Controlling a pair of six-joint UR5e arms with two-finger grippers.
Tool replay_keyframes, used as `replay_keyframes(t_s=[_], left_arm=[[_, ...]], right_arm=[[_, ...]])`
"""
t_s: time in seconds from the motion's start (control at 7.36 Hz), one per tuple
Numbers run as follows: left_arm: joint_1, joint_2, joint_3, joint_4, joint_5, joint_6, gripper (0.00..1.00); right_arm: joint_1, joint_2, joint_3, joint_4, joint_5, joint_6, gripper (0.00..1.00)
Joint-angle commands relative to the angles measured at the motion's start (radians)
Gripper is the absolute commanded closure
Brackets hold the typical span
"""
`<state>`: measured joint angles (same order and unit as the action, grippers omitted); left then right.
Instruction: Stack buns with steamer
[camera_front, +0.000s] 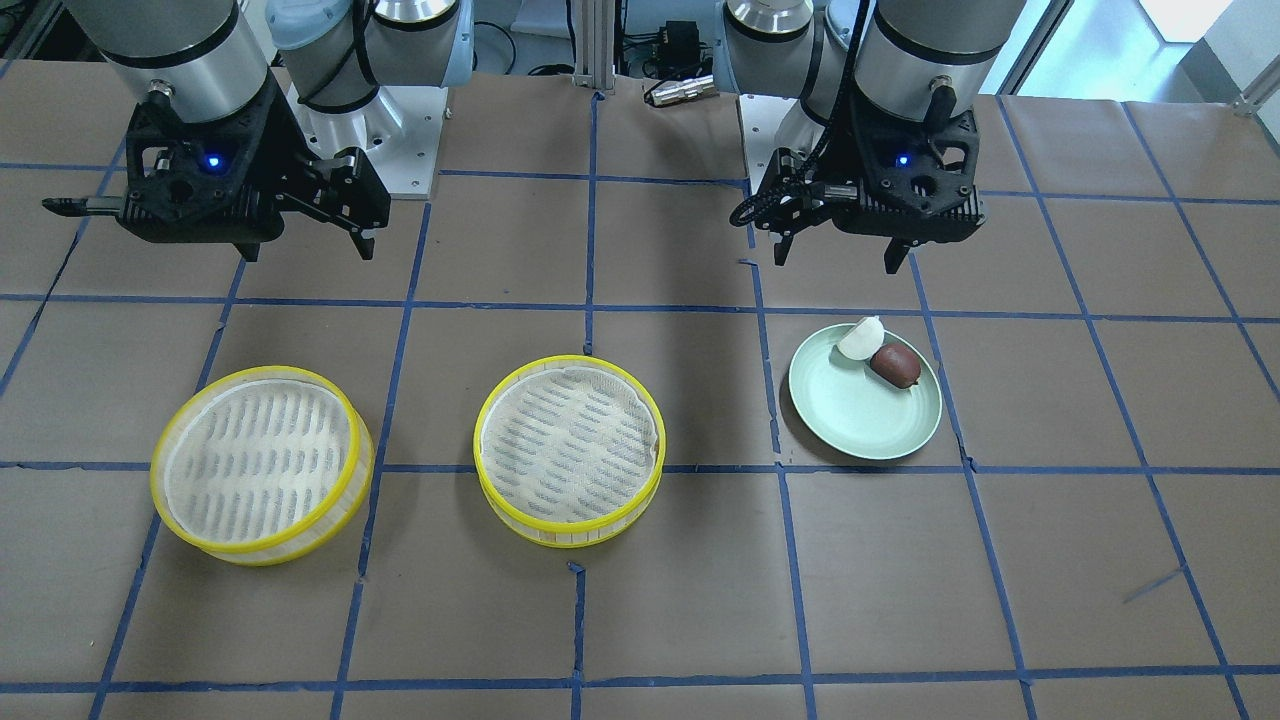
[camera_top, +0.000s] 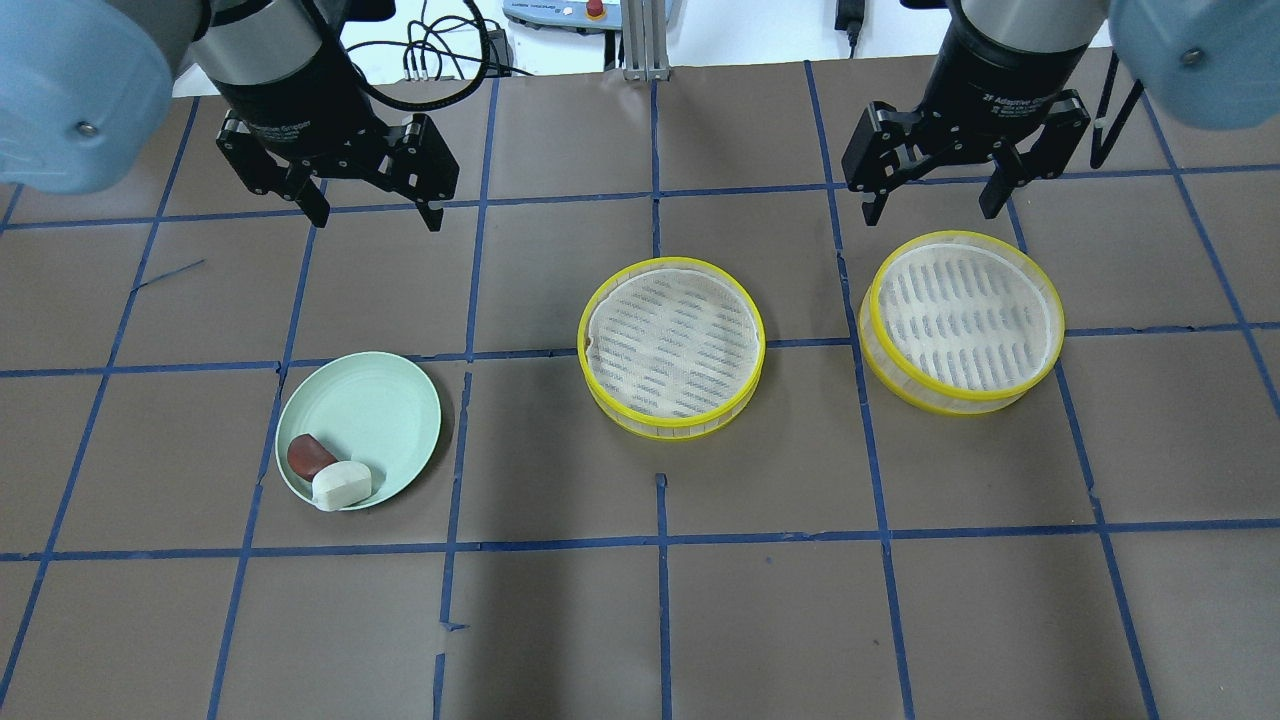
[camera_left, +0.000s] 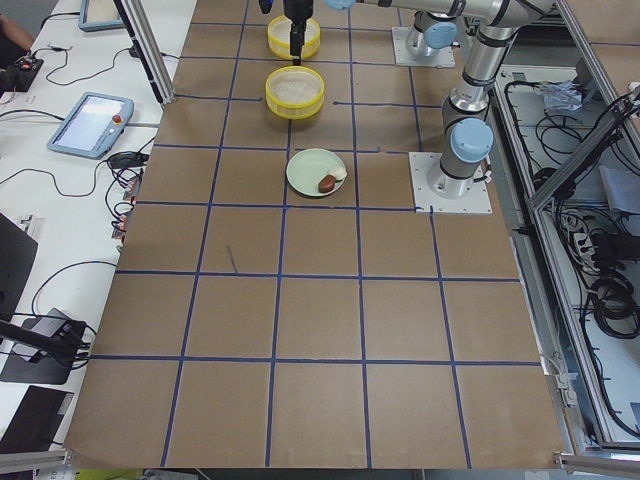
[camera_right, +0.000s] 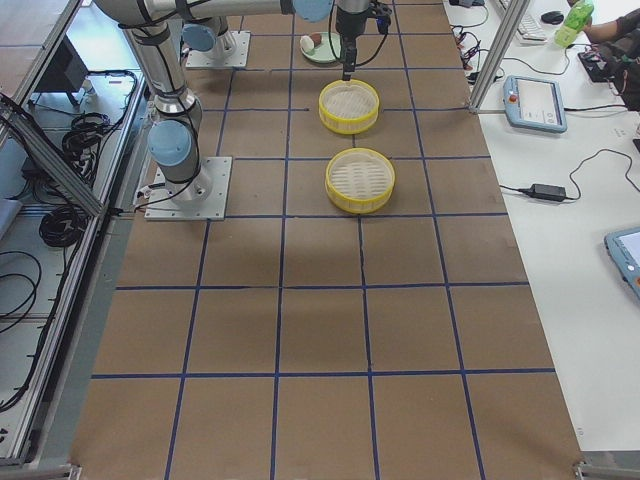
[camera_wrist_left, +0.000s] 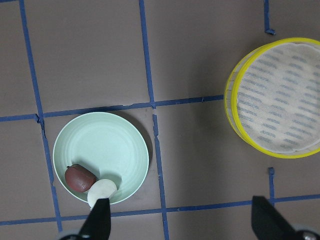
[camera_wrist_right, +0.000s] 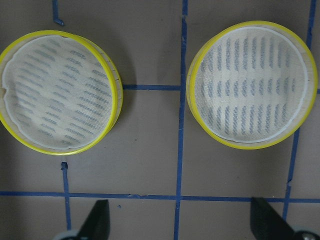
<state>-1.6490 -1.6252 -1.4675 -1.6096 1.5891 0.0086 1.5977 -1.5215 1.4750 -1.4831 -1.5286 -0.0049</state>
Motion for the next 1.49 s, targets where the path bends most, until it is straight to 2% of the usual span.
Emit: replay_keyframes(t_s=[0.0,0.14,0.27,0.41,0.68,0.81,0.95,1.09,1.22,1.36], left_arm=[[0.0,0.004,-0.013,0.01,0.002,0.002,0.0],[0.003,0.01,-0.016,0.008,0.002,0.01,0.0],[0.015,0.018,-0.033,0.007,0.0,0.036,0.0],[0.024,0.028,-0.087,-0.003,0.006,0.138,0.0],[0.137,0.018,-0.233,0.002,0.038,0.314,0.0],[0.167,0.01,-0.332,0.007,0.081,0.479,0.0],[0.195,0.002,-0.414,0.079,0.109,0.529,0.0],[0.201,-0.031,-0.495,0.1,0.177,0.551,0.01],[0.202,-0.101,-0.528,0.146,0.277,0.601,0.03],[0.201,-0.157,-0.53,0.151,0.276,0.614,0.08]], right_arm=[[-0.005,0.001,0.004,0.001,0.048,-0.006,0.0],[-0.007,0.001,-0.001,-0.005,0.009,-0.006,0.0],[-0.008,0.001,0.001,-0.011,0.007,-0.006,0.0],[-0.015,0.017,0.011,-0.016,-0.001,-0.007,0.0],[-0.091,0.053,0.014,-0.023,-0.036,-0.048,0.0],[-0.141,0.067,0.018,-0.043,-0.038,-0.114,0.0],[-0.184,0.104,0.034,-0.055,-0.039,-0.168,0.0],[-0.244,0.128,0.078,-0.142,-0.039,-0.232,0.0],[-0.292,0.144,0.14,-0.239,-0.041,-0.324,0.0],[-0.329,0.176,0.193,-0.352,-0.042,-0.372,0.0]])
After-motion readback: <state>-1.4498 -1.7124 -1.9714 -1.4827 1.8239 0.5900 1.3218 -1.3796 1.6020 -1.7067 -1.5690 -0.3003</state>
